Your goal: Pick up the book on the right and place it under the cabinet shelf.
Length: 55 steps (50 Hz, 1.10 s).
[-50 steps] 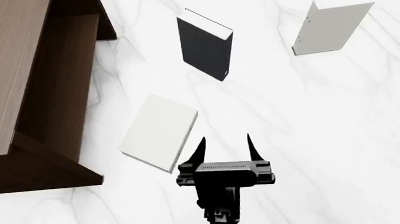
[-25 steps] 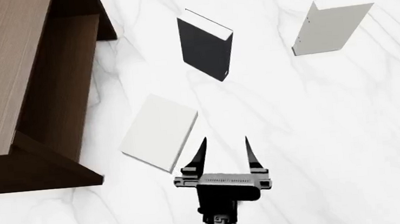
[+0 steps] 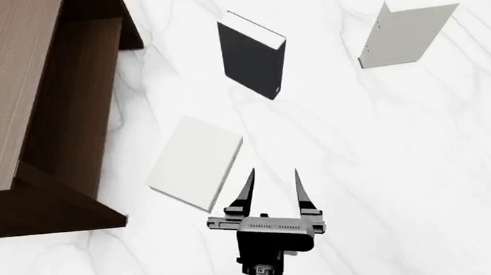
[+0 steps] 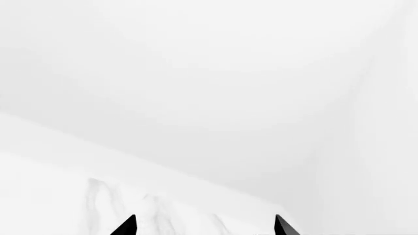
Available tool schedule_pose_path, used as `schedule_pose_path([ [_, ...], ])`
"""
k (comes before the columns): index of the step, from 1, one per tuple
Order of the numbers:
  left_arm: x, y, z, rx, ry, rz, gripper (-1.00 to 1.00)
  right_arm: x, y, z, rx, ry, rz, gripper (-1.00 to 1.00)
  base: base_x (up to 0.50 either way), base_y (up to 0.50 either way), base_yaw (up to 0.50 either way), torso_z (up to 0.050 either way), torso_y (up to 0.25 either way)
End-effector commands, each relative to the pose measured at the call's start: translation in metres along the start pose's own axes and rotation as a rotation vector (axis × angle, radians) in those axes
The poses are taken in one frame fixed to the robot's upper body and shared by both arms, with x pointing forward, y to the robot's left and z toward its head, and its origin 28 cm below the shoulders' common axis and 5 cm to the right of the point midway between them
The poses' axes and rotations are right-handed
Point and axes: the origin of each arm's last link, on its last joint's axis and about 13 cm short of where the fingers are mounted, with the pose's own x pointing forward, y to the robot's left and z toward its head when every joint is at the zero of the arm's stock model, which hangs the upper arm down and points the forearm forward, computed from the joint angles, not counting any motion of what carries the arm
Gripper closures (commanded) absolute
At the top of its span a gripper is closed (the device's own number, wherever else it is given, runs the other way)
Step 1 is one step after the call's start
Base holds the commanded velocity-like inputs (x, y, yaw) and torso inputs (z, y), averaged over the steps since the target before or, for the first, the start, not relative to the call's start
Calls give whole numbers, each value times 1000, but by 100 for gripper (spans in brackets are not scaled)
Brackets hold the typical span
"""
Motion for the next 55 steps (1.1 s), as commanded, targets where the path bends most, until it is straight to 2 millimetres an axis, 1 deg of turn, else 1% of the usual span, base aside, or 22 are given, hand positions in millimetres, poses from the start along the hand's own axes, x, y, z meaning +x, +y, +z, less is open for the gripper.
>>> schedule_pose_path([
  [1,31,29,-2,-81,98,143,-100,-1,1,-3,10,11,19,-100,0,0,0,0,-10],
  [11,38,37,-3,-51,81,176,-100,1,-1,4,9,0,22,-100,5,0,0,-2,-4],
  [21,44,46,-4,-20,66,214,-100,1,-1,5,20,-2,28,-100,4,0,0,-5,-8],
  [30,43,51,-7,-2,70,240,-100,2,-2,8,28,-9,31,-100,7,3,3,-5,-6],
  [45,45,66,-11,36,70,320,-100,0,-1,2,32,9,41,-100,4,2,2,-6,-9],
  [55,50,76,-11,94,34,432,-100,-3,-2,0,32,25,47,-100,3,0,0,-5,-8],
])
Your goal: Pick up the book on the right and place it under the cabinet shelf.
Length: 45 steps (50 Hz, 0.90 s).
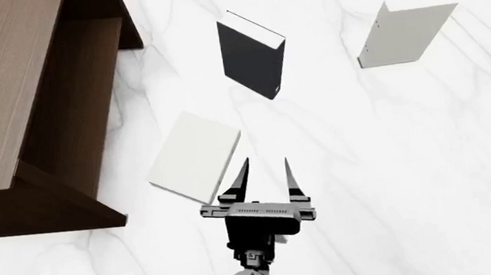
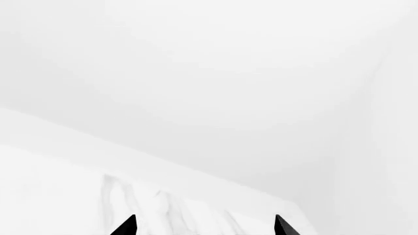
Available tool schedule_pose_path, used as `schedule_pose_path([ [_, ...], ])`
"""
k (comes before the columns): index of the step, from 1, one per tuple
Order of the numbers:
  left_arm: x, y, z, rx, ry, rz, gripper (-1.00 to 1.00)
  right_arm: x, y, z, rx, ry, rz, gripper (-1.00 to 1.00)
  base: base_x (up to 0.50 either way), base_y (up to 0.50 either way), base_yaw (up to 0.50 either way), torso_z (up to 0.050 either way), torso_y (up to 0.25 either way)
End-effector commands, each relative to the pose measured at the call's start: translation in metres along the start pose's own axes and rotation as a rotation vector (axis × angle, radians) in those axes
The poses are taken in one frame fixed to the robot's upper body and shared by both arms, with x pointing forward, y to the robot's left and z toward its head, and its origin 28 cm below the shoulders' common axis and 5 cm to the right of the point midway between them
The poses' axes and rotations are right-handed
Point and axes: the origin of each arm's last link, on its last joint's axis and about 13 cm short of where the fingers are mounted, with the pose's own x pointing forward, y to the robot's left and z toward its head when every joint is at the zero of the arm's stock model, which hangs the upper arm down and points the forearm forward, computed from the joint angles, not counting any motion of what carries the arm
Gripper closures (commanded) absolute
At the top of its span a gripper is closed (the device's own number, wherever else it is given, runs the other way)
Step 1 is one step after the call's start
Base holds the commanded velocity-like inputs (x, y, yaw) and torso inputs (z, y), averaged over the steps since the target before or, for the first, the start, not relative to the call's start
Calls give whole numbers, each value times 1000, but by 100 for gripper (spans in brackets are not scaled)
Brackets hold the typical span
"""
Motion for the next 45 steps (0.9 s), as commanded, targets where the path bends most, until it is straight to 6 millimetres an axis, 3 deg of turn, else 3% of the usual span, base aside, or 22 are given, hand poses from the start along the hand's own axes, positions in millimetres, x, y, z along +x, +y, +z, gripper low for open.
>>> schedule_pose_path([
  [1,34,65,-12,130,28,449,-100,-3,-1,-1,3,11,7,-100,0,0,0,0,-11],
  [45,48,88,-10,181,58,609,-100,-6,-4,3,-18,15,15,-100,1,0,1,-4,-5],
])
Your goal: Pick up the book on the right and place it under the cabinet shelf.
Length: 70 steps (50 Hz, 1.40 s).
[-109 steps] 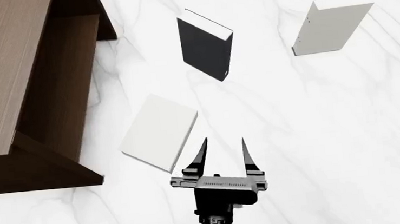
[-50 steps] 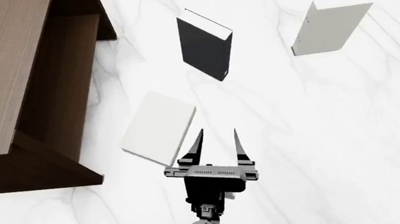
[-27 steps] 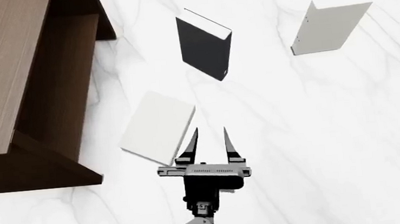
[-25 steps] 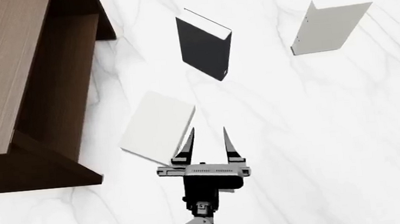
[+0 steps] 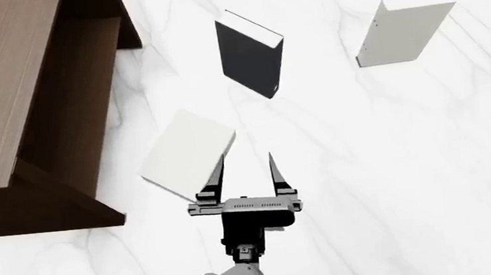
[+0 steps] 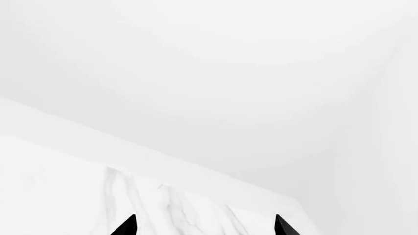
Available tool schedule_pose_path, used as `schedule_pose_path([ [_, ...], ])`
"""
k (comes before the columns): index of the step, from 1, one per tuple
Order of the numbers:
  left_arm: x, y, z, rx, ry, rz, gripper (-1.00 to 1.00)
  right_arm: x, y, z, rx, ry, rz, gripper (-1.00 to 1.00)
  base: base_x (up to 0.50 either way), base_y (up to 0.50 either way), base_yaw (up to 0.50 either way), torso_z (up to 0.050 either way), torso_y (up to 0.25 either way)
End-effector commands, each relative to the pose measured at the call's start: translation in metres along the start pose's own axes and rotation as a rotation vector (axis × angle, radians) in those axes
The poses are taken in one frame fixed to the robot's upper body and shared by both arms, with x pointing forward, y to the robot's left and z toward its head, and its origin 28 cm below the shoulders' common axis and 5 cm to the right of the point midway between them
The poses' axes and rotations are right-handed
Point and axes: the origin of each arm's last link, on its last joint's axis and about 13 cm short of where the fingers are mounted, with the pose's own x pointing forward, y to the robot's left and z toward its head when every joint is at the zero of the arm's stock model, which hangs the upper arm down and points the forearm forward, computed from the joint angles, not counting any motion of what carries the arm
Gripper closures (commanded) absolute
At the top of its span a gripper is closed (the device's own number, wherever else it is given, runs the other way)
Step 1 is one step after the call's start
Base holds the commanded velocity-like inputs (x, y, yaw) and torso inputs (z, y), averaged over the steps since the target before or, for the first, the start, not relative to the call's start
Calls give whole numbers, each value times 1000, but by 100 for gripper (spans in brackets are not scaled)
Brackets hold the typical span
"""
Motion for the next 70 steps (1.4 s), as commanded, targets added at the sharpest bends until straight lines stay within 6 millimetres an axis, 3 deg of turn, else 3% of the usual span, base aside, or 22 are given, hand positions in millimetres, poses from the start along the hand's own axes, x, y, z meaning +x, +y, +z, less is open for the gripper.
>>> schedule_pose_path([
  [1,46,72,-14,81,106,518,-100,-2,-1,1,-6,-1,-1,-100,0,0,0,-10,-10],
  [35,65,99,-10,87,145,703,-100,-4,-1,3,-36,-1,-8,-100,0,0,0,-3,-5],
  [70,69,121,-11,118,192,799,-100,-5,-1,6,-42,-29,-13,-100,0,0,0,-1,-4],
])
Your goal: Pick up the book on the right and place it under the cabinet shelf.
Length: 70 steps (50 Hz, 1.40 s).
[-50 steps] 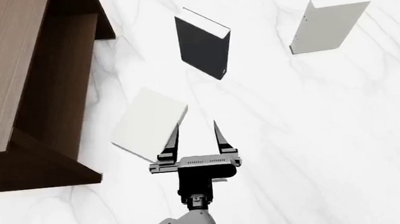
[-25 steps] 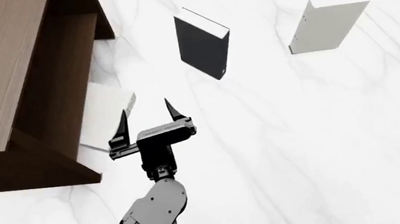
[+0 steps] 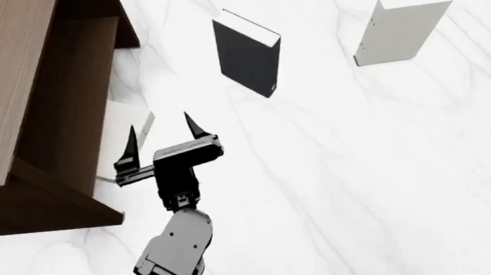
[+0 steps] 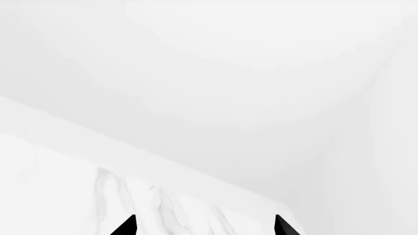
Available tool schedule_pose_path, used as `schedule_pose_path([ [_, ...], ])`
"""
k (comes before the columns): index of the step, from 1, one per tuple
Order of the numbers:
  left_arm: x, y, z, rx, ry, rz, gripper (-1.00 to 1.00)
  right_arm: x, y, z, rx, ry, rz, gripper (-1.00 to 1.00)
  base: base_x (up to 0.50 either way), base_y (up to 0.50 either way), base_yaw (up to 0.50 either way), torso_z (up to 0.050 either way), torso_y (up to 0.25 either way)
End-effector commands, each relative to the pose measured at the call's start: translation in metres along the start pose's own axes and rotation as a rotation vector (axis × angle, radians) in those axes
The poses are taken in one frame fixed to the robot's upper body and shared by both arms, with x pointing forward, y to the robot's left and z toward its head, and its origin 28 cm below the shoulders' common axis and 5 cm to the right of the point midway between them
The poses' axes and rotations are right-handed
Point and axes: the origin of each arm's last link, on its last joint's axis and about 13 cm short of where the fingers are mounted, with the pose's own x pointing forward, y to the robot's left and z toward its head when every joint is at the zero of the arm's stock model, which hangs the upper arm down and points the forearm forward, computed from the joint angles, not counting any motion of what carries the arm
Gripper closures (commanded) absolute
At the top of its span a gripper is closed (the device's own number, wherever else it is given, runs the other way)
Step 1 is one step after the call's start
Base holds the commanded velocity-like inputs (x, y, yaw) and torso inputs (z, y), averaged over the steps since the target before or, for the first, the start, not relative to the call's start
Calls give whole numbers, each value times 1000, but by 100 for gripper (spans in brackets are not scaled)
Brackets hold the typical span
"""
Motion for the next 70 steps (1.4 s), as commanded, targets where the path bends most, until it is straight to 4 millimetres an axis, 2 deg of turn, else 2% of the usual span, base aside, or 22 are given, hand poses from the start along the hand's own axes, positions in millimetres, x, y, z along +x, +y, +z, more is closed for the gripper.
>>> schedule_pose_path([
  [1,5,37,-23,1,262,445,-100,0,0,3,-4,-14,-1,-100,0,0,0,0,0],
  [17,7,43,-27,-36,377,343,-100,1,1,5,-15,-25,5,-100,0,0,0,-1,-5],
  [20,7,44,-28,-68,425,272,-100,1,1,5,-17,-28,5,-100,0,0,0,-3,-11],
  [28,8,35,-26,-219,480,-61,-100,0,3,2,-15,-26,8,-100,0,0,0,-3,-8],
  [33,9,33,-25,-221,489,-121,-100,0,4,1,-12,-24,10,-100,0,0,0,-2,-7],
  [45,9,36,-28,-179,538,-131,-100,-4,2,1,-12,-23,6,-100,7,0,-3,-4,-11],
  [55,15,48,-29,-137,563,11,-100,-4,2,2,-12,-30,4,-100,3,0,-2,-3,-11],
  [70,21,57,-29,-95,586,117,-100,-3,2,3,-23,-38,1,-100,0,0,0,-3,-10],
])
